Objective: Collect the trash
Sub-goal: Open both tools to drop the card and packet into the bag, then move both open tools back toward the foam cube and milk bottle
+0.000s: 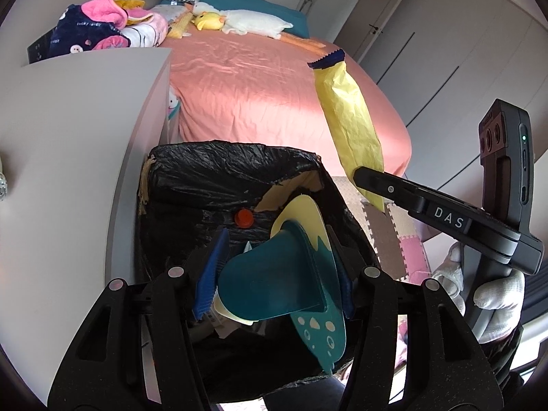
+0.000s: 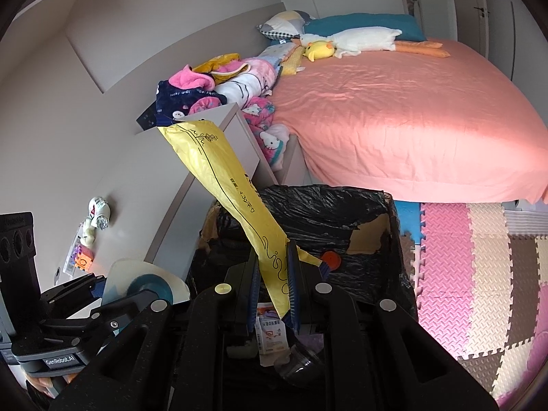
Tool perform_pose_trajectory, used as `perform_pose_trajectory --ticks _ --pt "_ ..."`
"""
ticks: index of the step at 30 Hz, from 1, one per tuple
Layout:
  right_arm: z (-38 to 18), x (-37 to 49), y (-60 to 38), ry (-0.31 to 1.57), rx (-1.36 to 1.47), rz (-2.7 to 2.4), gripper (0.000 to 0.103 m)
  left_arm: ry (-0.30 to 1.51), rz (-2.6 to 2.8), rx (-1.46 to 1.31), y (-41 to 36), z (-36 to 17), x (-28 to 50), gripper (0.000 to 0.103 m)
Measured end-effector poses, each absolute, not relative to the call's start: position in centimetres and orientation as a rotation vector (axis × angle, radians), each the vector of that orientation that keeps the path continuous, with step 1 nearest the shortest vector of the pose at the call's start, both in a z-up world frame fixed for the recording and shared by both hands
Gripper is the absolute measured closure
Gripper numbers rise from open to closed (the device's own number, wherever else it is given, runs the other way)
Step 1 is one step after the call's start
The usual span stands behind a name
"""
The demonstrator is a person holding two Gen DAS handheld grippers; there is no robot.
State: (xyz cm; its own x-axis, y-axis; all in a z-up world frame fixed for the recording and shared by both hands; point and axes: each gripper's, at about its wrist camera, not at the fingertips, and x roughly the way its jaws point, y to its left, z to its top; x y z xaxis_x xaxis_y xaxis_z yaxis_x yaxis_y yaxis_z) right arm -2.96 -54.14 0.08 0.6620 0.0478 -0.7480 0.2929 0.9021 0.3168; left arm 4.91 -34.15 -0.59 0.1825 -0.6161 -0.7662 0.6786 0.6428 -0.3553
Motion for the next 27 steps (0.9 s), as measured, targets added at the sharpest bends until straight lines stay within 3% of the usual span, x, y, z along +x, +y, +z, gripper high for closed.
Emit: perform_pose_trajectory --ticks 1,2,3,4,5,14,27 --pt "0.1 -2.9 -54.1 0.843 0.442 -0.145 0.084 1.047 -0.91 0.074 -34.1 -0.6 4.9 0.022" --pt "0.2 -2.9 -54.2 0.84 0.455 -0.147 0.072 1.035 -0.88 0.081 -34.0 -0.5 4.8 0.007" --pt "0.3 -3.0 -54.4 0.834 0.469 -0.155 0.062 1.005 -0.847 0.088 -33.8 -0.3 4.7 0.006" --pt "0.4 -3.1 -54.5 0.826 0.478 -0.165 0.044 0.974 -0.822 0.107 -33.6 0.0 4.6 0.006" --pt "0.6 -3.3 -54.6 0.811 0.482 -0.178 0.04 0.958 -0.811 0.128 -33.6 0.1 4.5 0.006" --pt "1.6 -3.6 -54.5 0.784 0.471 -0.199 0.032 0.903 -0.782 0.161 -32.9 0.6 4.4 0.006" --pt "1.4 -2.7 -52.4 0.8 0.443 -0.163 0.032 0.899 -0.743 0.133 -30.4 0.5 4.5 0.006"
